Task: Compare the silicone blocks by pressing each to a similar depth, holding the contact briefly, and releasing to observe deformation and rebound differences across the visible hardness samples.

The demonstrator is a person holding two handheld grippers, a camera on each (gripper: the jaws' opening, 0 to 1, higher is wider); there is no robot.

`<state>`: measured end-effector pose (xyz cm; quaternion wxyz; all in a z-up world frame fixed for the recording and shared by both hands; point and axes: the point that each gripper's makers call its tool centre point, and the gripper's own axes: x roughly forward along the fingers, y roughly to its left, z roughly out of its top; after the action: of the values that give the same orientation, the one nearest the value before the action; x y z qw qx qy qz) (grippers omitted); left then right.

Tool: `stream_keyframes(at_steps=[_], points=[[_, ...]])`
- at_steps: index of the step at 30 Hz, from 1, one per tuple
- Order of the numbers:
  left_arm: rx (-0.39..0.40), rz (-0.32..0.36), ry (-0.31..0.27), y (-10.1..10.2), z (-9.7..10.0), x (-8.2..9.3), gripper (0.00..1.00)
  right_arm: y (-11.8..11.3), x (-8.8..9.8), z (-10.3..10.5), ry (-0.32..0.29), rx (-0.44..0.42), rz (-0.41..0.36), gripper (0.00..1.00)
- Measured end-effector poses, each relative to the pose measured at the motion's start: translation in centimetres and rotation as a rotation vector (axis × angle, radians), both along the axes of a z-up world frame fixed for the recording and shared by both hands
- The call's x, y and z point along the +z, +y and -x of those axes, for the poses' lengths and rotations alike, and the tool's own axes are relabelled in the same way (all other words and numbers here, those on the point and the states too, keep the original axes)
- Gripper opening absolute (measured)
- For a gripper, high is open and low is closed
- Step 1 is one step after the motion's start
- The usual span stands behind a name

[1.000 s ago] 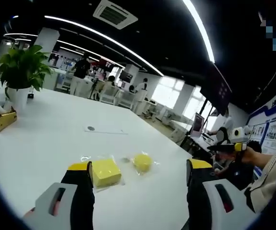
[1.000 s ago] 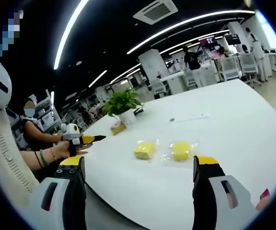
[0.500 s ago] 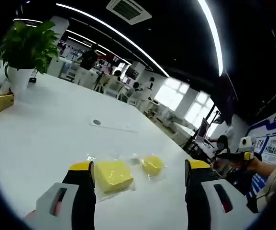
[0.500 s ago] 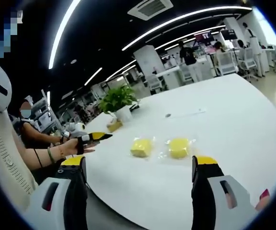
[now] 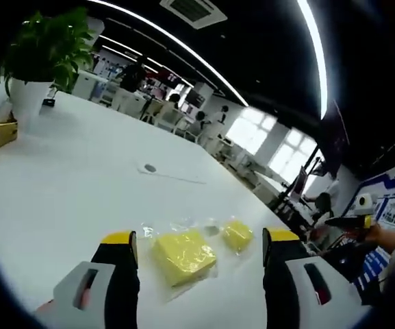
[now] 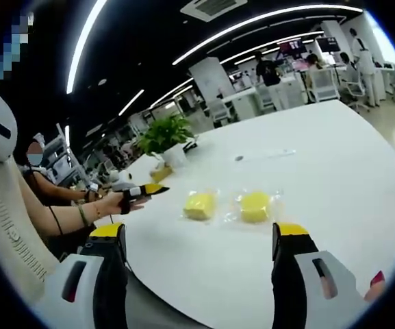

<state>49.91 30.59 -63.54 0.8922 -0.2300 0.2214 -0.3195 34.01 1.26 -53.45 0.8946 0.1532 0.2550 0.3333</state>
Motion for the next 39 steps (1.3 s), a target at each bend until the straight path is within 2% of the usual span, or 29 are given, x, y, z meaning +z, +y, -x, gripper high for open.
stream_keyframes(at_steps=[3,7,10,12,21,23,25,34,39], points=[[-0.005,0.006,0.016,-0.2,-0.8,-0.8,0.71,0.0,-0.3,-0.1,0.010,0.003,0.006,0.81],[0.027,0.039,0.082,-0.1,-1.9,-2.3,0.71,0.0,-0.7,-0.2,0.024,0.005,0.013,0.81],[0.080,0.152,0.184,0.1,-3.0,-3.4,0.69,0.0,-1.1,-0.3,0.036,0.008,0.021,0.81],[0.089,0.169,0.180,0.1,-3.5,-3.7,0.67,0.0,-1.4,-0.3,0.049,0.013,0.026,0.81],[0.077,0.202,0.230,-1.6,-3.5,-4.8,0.63,-0.2,-1.9,-0.8,0.067,0.020,0.042,0.80],[0.069,0.254,0.247,-1.9,-3.7,-4.9,0.59,-0.1,-2.2,-0.9,0.075,0.021,0.045,0.80],[0.071,0.277,0.248,-1.9,-4.0,-5.1,0.57,0.0,-2.3,-0.9,0.078,0.024,0.043,0.80],[0.074,0.350,0.307,-2.3,-5.1,-6.9,0.42,0.2,-3.4,-0.9,0.115,0.031,0.044,0.77],[0.084,0.382,0.340,-2.8,-5.3,-7.6,0.29,0.4,-3.9,-1.0,0.126,0.033,0.042,0.77]])
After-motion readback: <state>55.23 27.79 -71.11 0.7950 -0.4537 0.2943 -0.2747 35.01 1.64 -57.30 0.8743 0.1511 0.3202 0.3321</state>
